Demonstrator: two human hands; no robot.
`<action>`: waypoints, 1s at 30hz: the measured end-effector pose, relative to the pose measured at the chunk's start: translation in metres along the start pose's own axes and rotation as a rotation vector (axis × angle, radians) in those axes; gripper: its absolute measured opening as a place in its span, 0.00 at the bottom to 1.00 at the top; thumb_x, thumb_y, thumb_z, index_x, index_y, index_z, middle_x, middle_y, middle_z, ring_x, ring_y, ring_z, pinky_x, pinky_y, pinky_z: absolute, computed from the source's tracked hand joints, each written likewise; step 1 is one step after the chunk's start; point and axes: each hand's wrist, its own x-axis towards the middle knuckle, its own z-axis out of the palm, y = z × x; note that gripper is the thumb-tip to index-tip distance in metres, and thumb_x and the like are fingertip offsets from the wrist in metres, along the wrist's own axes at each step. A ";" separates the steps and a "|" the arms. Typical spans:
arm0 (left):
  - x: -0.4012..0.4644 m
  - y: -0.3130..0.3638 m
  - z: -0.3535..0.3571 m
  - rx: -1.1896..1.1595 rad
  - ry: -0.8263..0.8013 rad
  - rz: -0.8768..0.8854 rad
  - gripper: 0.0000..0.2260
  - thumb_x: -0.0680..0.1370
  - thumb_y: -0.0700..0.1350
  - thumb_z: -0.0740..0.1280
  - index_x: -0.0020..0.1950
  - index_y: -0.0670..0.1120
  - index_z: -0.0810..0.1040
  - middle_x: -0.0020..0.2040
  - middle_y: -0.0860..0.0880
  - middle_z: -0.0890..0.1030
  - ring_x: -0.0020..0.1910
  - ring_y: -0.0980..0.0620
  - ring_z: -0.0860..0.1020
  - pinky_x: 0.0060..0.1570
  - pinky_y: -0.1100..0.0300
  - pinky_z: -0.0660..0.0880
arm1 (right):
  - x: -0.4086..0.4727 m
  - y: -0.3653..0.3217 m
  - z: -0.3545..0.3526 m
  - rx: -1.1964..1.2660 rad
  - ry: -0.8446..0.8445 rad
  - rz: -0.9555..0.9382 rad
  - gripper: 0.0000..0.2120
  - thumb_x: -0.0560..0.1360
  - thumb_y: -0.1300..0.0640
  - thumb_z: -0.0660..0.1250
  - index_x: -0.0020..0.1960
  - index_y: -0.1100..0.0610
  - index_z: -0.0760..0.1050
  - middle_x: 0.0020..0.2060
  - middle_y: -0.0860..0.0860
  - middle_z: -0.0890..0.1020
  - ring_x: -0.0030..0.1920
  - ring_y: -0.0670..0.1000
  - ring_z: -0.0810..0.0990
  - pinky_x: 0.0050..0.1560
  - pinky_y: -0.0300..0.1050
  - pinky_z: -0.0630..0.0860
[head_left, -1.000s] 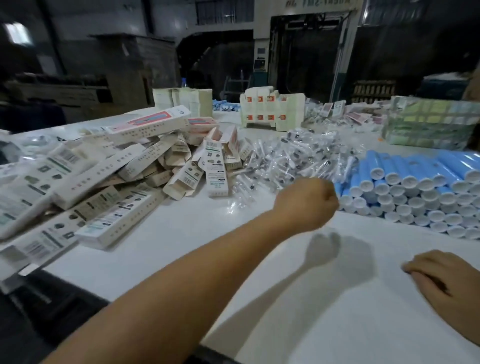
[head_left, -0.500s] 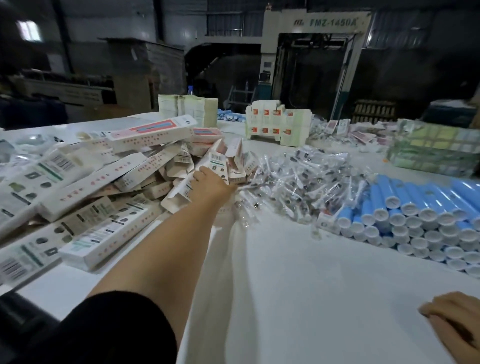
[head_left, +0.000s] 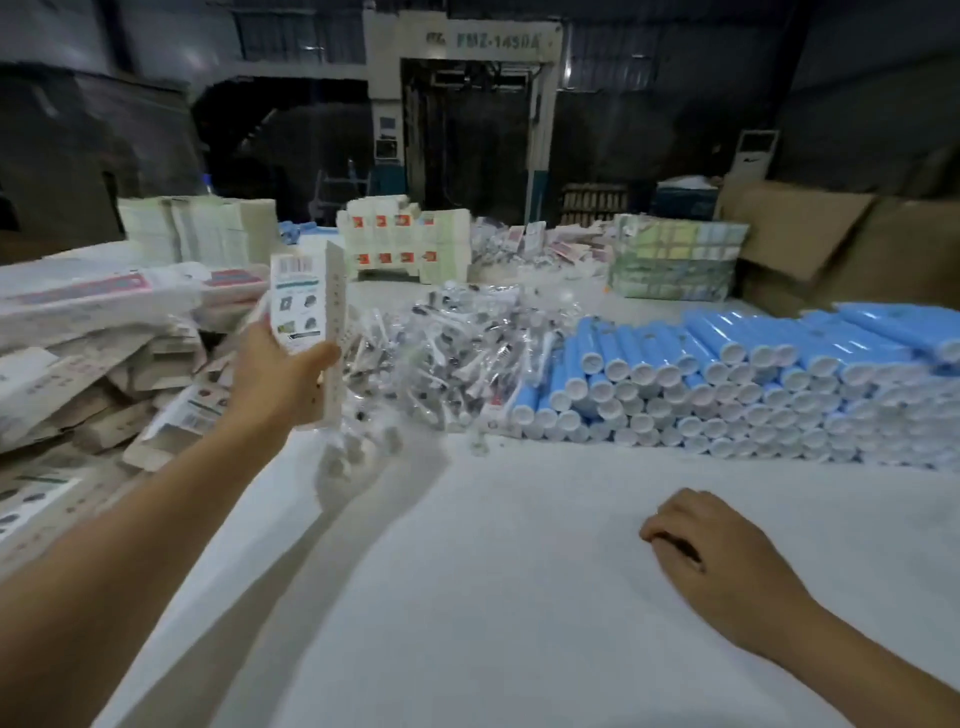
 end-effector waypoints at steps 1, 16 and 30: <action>-0.014 0.007 0.010 0.023 -0.136 -0.001 0.18 0.72 0.42 0.72 0.57 0.51 0.69 0.49 0.51 0.78 0.42 0.51 0.78 0.30 0.57 0.75 | -0.001 0.003 0.001 0.004 0.011 0.019 0.07 0.75 0.62 0.66 0.45 0.51 0.81 0.40 0.40 0.75 0.44 0.40 0.71 0.46 0.26 0.64; -0.181 0.035 0.109 0.968 -0.787 0.612 0.35 0.70 0.71 0.60 0.72 0.60 0.54 0.63 0.61 0.70 0.55 0.56 0.74 0.45 0.59 0.72 | 0.008 0.038 -0.016 1.234 0.554 0.823 0.16 0.74 0.74 0.55 0.42 0.61 0.78 0.30 0.54 0.78 0.28 0.48 0.74 0.28 0.41 0.72; -0.189 0.012 0.119 1.104 -0.756 1.023 0.30 0.57 0.61 0.76 0.49 0.41 0.84 0.37 0.50 0.81 0.30 0.49 0.79 0.24 0.57 0.73 | 0.148 0.166 -0.184 -0.542 0.312 0.741 0.11 0.76 0.65 0.61 0.56 0.68 0.75 0.59 0.65 0.75 0.59 0.64 0.74 0.55 0.51 0.72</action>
